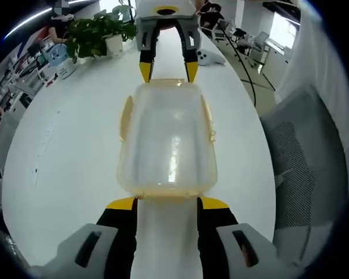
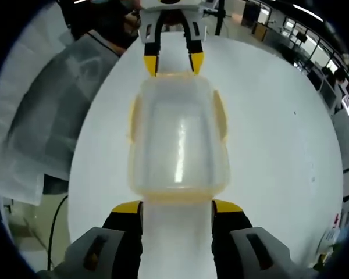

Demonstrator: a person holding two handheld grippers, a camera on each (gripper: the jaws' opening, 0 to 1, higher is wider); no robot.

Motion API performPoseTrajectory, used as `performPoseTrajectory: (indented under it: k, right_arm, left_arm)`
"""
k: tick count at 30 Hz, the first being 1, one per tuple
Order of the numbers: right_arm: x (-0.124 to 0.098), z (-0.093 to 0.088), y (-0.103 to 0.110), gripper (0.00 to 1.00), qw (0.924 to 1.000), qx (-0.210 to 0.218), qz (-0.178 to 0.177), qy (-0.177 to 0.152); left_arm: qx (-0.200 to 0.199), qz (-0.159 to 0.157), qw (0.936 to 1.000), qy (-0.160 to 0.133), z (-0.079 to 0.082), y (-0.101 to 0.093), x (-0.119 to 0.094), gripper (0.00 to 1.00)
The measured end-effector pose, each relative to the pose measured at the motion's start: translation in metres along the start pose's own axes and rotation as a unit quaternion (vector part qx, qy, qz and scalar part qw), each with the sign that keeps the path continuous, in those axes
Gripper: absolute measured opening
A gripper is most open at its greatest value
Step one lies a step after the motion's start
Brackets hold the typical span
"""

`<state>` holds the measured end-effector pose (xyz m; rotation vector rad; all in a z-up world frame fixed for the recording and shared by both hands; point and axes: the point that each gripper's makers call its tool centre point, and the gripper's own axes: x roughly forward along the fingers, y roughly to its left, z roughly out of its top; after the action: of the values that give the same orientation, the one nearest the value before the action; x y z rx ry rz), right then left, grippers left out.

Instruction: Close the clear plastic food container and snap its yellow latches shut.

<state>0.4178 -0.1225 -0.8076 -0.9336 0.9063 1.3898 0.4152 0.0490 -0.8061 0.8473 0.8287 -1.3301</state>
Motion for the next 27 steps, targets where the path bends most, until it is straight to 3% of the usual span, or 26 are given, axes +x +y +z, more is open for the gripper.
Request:
performPoseTrajectory:
  k: [8, 10, 12, 15, 18, 26, 27]
  right_arm:
    - [-0.009, 0.003, -0.001, 0.44, 0.9982, 0.054, -0.014, -0.022]
    - [-0.013, 0.006, -0.002, 0.44, 0.9965, 0.075, -0.018, -0.033]
    - [-0.015, 0.007, -0.003, 0.44, 0.9917, 0.12, -0.022, -0.04]
    - [-0.017, 0.013, -0.002, 0.41, 0.9781, 0.197, -0.008, -0.066]
    - [-0.016, 0.011, -0.005, 0.41, 0.9746, 0.214, -0.016, -0.063]
    - [-0.014, 0.017, -0.008, 0.41, 0.9561, 0.281, -0.033, -0.076]
    - [-0.014, 0.017, -0.01, 0.4, 0.9551, 0.284, -0.038, -0.077]
  left_arm:
    - [-0.039, 0.01, 0.999, -0.018, -0.001, -0.001, -0.008, 0.41]
    - [-0.067, 0.018, 0.9966, -0.044, 0.005, 0.001, -0.011, 0.42]
    - [-0.106, 0.025, 0.9924, -0.058, 0.007, 0.004, -0.016, 0.41]
    - [-0.156, 0.037, 0.9841, -0.076, 0.01, 0.008, -0.019, 0.42]
    - [-0.166, 0.038, 0.9814, -0.088, 0.016, 0.005, -0.021, 0.41]
    - [-0.274, 0.07, 0.9544, -0.094, 0.014, 0.011, -0.024, 0.41]
    - [-0.309, 0.071, 0.9434, -0.099, 0.013, 0.012, -0.024, 0.41]
